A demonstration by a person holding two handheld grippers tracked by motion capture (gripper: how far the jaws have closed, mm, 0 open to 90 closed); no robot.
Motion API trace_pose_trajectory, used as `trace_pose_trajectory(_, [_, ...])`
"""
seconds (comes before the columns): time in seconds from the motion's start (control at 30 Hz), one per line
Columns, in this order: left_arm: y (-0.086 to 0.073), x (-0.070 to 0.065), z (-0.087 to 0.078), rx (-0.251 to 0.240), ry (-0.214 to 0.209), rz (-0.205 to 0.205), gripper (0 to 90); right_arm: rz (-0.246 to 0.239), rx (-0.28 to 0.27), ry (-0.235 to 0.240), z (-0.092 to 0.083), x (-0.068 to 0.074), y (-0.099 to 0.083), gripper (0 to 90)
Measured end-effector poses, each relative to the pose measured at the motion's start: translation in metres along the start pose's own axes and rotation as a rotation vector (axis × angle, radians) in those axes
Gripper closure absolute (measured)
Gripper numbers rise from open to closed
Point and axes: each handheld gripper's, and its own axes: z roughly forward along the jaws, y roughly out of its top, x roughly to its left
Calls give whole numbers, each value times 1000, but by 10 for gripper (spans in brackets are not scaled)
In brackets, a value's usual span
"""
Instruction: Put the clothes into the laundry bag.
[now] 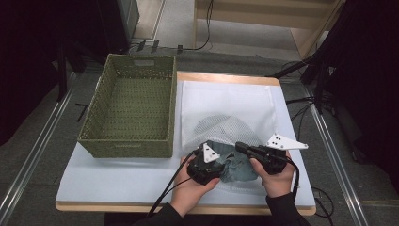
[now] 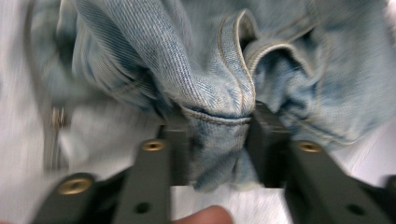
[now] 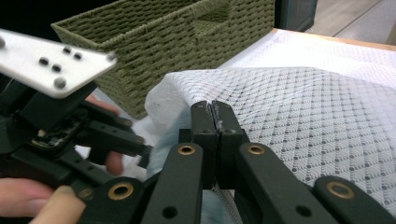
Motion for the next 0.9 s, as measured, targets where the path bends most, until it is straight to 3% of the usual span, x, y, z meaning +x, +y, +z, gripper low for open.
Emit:
trace_pose_trajectory(0.1, [17, 2, 5, -40, -1, -9, 741, -4, -16, 9, -3, 2, 3, 900])
trace_pose_trajectory(0.2, [30, 11, 12, -112, 67, -46, 738, -2, -30, 13, -6, 2, 5, 900])
trace_pose_trajectory(0.23, [30, 14, 16, -119, 88, -62, 711, 2, -27, 11, -8, 0, 4, 900])
trace_pose_trajectory(0.27, [27, 22, 30, -70, 98, -81, 682, 8, -25, 7, -8, -2, 3, 900])
trace_pose_trajectory(0.3, [27, 22, 30, -70, 98, -81, 646, 8, -25, 7, -8, -2, 3, 900])
trace_pose_trajectory(0.33, [23, 28, 35, -19, 66, -97, 646, 10, -25, 5, -8, -4, 2, 900])
trace_pose_trajectory(0.37, [19, 31, 35, -19, 46, -101, 598, 22, -24, 2, -8, -6, 0, 900])
trace_pose_trajectory(0.53, [6, 37, 5, -86, -56, -99, 380, 32, -24, -11, -10, -12, -3, 900])
trace_pose_trajectory(0.6, [1, 36, -8, -117, -52, -98, 350, 38, -19, -17, -9, -13, -3, 900])
trace_pose_trajectory(0.77, [-9, 21, -30, -186, -39, -83, 366, 35, -15, -20, -7, -12, -4, 900])
trace_pose_trajectory(0.83, [-12, 9, -34, -211, -50, -37, 472, 35, -15, -24, -7, -11, -3, 900])
trace_pose_trajectory(0.9, [-12, -1, -26, -151, -85, 5, 688, 41, -14, -23, -7, -11, -3, 900])
